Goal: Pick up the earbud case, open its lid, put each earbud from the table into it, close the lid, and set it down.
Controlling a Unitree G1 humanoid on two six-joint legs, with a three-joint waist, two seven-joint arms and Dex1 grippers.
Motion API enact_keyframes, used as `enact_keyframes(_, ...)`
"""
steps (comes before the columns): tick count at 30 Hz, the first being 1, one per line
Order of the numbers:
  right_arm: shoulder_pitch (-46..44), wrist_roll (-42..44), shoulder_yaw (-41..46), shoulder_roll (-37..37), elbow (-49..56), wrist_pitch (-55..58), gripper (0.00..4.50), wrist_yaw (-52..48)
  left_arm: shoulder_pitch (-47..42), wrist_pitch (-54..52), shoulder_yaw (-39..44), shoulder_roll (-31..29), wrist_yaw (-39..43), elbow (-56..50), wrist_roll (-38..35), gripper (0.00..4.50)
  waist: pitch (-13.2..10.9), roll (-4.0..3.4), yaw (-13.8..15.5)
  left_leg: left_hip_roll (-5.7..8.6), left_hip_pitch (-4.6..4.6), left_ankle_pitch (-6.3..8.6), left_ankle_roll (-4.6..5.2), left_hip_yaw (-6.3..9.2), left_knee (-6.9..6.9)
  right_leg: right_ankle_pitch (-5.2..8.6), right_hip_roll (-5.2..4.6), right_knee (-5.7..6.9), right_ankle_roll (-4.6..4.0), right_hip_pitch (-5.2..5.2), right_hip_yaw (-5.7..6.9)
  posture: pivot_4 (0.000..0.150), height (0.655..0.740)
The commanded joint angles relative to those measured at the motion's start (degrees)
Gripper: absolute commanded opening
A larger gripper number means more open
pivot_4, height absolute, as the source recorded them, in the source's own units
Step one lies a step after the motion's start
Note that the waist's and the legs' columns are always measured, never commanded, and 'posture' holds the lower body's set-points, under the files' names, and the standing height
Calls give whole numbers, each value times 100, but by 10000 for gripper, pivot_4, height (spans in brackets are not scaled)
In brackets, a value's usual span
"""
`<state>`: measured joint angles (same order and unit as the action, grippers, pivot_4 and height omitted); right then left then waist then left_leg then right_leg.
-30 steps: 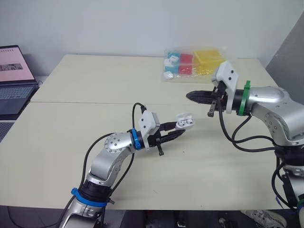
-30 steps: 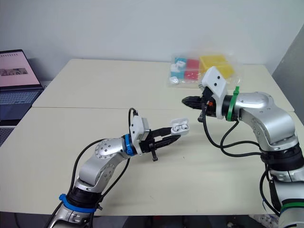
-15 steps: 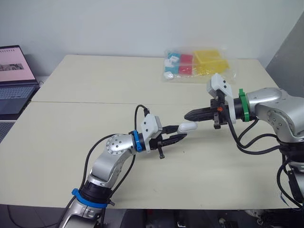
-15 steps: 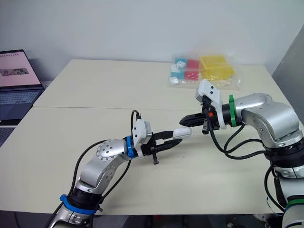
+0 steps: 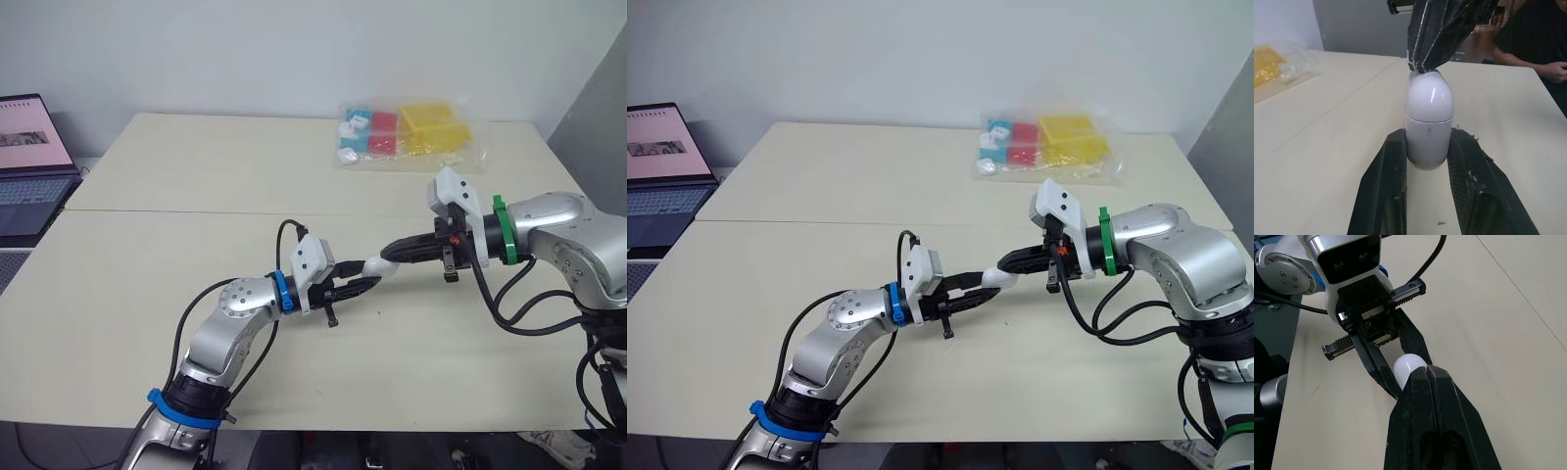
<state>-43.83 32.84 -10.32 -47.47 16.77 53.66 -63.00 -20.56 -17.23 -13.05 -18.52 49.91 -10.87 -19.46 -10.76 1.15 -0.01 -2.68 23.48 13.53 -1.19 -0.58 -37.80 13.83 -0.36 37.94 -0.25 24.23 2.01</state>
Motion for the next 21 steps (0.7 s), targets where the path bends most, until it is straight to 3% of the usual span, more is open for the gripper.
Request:
enact_keyframes(1, 71, -18, 223, -40, 138, -18, 0, 173, -184, -145, 158, 10, -68, -230, -187, 7918, 0, 0, 0, 0, 0, 0, 0, 0, 0, 0, 0, 1, 0, 0, 0, 1500, 7359)
enact_keyframes(7, 1016, -277, 976, -569, 783, -567, 0, 496, -400, -1742, -119, -165, -4, 49, -446, 7918, 0, 0, 48, 4, 2, 0, 0, 7, -1, 0, -1, -4, 1, -4, 7, 1500, 7359)
enact_keyframes(14, 2805, -748, 1195, -694, 1838, -1380, 0, 883, -851, -4281, 408, 596, -1132, 958, -1035, 7918, -1, 4, 51, 6, 5, 0, 0, 18, -7, 1, -1, -7, 5, -9, 16, 1500, 7359)
enact_keyframes(21, 3021, -858, 1081, -647, 1971, -1304, 0, 1179, -1050, -5326, 972, 819, -1522, 1313, -1370, 7918, -2, 5, -32, 5, -24, -1, -1, 14, -6, -2, 2, 9, 8, -20, 14, 1500, 7359)
